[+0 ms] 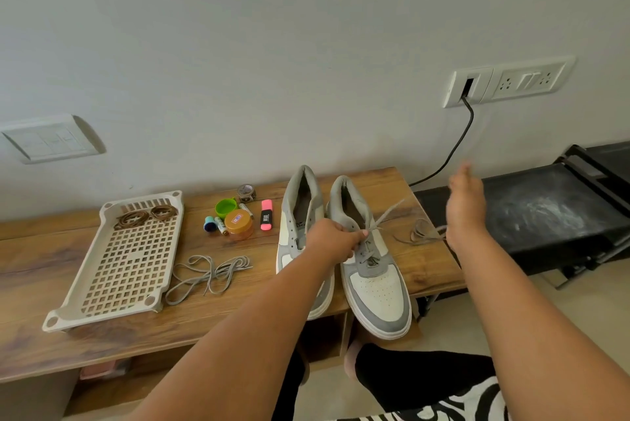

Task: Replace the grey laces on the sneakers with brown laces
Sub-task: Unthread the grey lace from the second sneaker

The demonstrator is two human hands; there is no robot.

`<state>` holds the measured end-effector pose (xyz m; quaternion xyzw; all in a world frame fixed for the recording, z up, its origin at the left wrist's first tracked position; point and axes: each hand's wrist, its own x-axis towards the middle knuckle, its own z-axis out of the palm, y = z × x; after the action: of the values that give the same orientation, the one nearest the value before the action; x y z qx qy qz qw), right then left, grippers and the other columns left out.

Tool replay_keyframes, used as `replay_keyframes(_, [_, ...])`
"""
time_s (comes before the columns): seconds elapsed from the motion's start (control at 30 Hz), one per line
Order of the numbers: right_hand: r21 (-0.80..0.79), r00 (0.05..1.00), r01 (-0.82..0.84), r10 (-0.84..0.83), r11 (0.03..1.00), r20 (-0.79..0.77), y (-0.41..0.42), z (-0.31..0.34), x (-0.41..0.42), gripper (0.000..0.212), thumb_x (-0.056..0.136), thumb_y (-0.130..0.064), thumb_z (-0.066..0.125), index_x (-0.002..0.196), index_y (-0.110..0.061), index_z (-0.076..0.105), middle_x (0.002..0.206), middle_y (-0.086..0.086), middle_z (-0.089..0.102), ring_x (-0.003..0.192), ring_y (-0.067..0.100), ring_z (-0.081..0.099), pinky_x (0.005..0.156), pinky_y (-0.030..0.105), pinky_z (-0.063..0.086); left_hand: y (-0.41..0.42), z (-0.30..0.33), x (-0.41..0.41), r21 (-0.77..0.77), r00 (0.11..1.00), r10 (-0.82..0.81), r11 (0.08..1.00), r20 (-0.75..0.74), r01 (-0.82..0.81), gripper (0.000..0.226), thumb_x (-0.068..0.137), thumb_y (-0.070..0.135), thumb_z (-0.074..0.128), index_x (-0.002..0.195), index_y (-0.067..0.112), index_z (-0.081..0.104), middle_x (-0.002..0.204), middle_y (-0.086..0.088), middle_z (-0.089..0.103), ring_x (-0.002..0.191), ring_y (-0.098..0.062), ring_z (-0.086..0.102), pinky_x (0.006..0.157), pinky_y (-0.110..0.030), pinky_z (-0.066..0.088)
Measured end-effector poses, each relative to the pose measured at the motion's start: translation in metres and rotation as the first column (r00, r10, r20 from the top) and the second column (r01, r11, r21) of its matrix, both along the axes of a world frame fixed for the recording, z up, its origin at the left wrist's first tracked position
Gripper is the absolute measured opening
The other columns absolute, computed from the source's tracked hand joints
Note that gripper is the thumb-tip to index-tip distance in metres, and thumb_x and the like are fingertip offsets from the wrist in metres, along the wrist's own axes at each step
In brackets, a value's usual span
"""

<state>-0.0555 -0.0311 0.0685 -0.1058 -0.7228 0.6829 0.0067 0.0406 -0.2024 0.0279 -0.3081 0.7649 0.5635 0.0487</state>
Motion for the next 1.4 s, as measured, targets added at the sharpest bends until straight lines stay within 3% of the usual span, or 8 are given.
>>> replay_keyframes(0.1, [0.491,0.958,-0.199,0.274,0.848,-0.085,-0.002,-0.009,0.004,0.025,0.100,-0.035,0.050,0.122,-0.025,0.055,0.142,0.001,0.040,0.110,0.019,0.052,0.085,0.033,0.042,0.003,0.004,0.000,0.168,0.998,0.055,0.984,0.001,-0.055,0.014,0.082,0.011,0.077,0.085,0.002,0.067,0.065,-0.008,0.060,0.046,-0.009,0.051,0.048,-0.018,0.044])
replay_keyframes(0.33, [0.763,0.632,-0.548,0.768,0.344,0.108,-0.039,-0.022,0.024,0.045,0.099,-0.003,0.044,0.130,-0.033,0.059,0.157,0.002,0.023,0.142,0.023,0.030,0.111,0.035,0.032,0.006,0.012,0.008,0.772,0.947,0.316,0.614,-0.053,-0.162,0.019,0.087,0.004,0.056,0.070,0.013,0.053,0.057,0.003,0.038,0.048,-0.007,0.030,0.047,-0.018,0.027])
replay_keyframes(0.4, [0.776,0.628,-0.559,0.760,0.293,0.165,-0.044,-0.025,0.027,0.043,0.100,-0.004,0.043,0.134,-0.026,0.057,0.153,0.006,0.031,0.140,0.026,0.034,0.109,0.035,0.034,0.003,0.015,0.006,0.600,0.963,0.251,0.788,-0.102,-0.141,0.023,0.090,0.015,0.060,0.069,0.015,0.053,0.053,0.006,0.039,0.045,-0.007,0.031,0.046,-0.019,0.026])
replay_keyframes(0.53, [0.744,0.629,-0.586,0.759,0.320,0.169,-0.042,-0.024,0.030,0.038,0.101,-0.007,0.039,0.128,-0.024,0.061,0.129,0.007,0.047,0.121,0.024,0.047,0.098,0.030,0.040,0.006,0.003,0.010,-0.068,0.999,-0.026,0.997,-0.025,0.024,0.040,0.092,0.045,0.064,0.065,0.016,0.057,0.058,0.002,0.051,0.053,-0.010,0.046,0.050,-0.021,0.037])
replay_keyframes(0.8, [0.677,0.644,-0.644,0.730,0.357,0.228,-0.041,-0.023,0.029,0.037,0.101,-0.009,0.041,0.129,-0.028,0.057,0.132,0.003,0.042,0.122,0.023,0.045,0.090,0.029,0.039,0.003,0.022,0.013,0.189,0.927,0.007,0.980,-0.375,0.069,0.031,0.087,0.005,0.062,0.057,0.009,0.054,0.056,-0.005,0.044,0.051,-0.009,0.039,0.055,-0.019,0.039])
replay_keyframes(1.0, [0.666,0.672,-0.622,0.717,0.412,0.184,-0.042,-0.025,0.028,0.033,0.102,-0.012,0.038,0.112,-0.026,0.066,0.121,0.004,0.046,0.114,0.022,0.048,0.089,0.030,0.039,-0.002,0.012,0.016,-0.103,0.993,-0.117,0.988,0.014,0.118,0.042,0.092,0.045,0.064,0.065,0.014,0.064,0.060,0.000,0.052,0.054,-0.011,0.044,0.054,-0.021,0.037])
replay_keyframes(1.3, [0.647,0.735,-0.578,0.662,0.497,0.148,-0.042,-0.029,0.026,0.031,0.100,-0.012,0.041,0.101,-0.027,0.068,0.115,0.003,0.049,0.104,0.020,0.048,0.081,0.029,0.040,-0.008,0.040,0.015,0.417,0.944,0.029,0.902,-0.328,0.116,0.058,0.098,0.048,0.051,0.048,0.019,0.045,0.051,0.004,0.030,0.048,-0.010,0.023,0.049,-0.023,0.022])
replay_keyframes(1.4, [0.645,0.727,-0.587,0.669,0.489,0.155,-0.041,-0.031,0.024,0.034,0.097,-0.007,0.043,0.104,-0.028,0.069,0.116,0.003,0.053,0.104,0.021,0.051,0.078,0.029,0.042,-0.010,0.034,0.015,0.131,0.990,-0.041,0.990,-0.138,0.059,0.055,0.096,0.057,0.048,0.059,0.017,0.053,0.059,0.002,0.044,0.053,-0.011,0.036,0.052,-0.024,0.029])
